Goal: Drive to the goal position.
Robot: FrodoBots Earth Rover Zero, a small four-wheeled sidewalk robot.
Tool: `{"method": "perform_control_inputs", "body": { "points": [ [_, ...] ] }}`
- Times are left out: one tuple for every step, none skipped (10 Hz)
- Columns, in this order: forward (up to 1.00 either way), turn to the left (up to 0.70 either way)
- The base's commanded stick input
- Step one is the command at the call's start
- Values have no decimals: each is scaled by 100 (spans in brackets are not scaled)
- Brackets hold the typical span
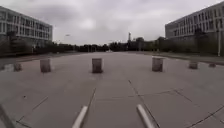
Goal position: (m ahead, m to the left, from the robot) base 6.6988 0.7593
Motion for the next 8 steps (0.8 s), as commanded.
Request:
{"method": "perform_control_inputs", "body": {
  "points": [
    [100, -27],
    [100, -27],
    [81, -30],
    [9, -43],
    [0, -45],
    [0, -45],
    [81, -30],
    [100, -27]
  ]
}}
